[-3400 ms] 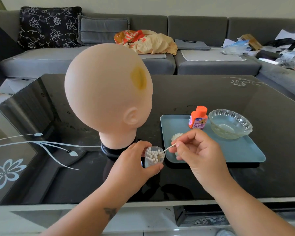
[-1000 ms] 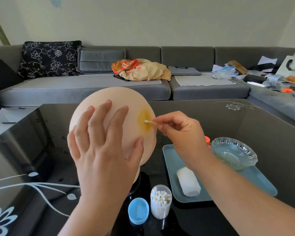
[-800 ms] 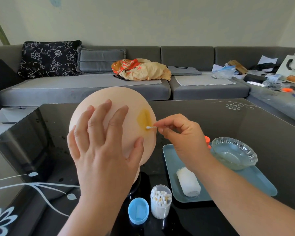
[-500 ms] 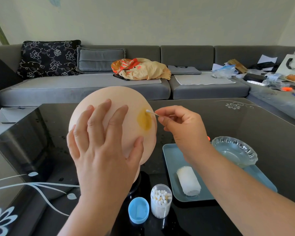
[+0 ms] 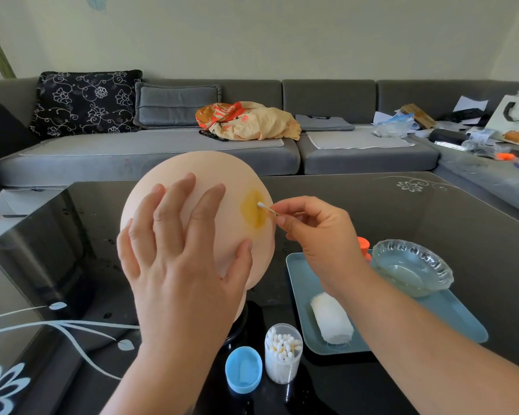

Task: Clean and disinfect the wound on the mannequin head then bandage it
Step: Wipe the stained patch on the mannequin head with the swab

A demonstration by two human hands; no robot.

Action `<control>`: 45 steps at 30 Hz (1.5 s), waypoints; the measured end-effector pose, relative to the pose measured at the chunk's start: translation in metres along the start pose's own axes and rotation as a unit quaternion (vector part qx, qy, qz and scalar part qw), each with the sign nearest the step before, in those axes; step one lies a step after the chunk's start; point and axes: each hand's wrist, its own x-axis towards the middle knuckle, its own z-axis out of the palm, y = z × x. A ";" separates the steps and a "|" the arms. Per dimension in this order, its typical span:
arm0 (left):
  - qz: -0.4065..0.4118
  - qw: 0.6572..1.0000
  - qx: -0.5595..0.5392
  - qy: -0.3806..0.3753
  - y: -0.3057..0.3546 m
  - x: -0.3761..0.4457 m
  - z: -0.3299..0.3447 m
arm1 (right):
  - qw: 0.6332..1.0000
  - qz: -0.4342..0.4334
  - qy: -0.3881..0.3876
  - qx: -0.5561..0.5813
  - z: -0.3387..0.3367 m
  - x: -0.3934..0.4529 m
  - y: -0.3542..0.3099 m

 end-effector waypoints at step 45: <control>0.089 0.985 -0.146 0.018 0.035 -0.024 0.002 | 0.994 0.036 0.060 0.083 -0.045 -0.057 0.007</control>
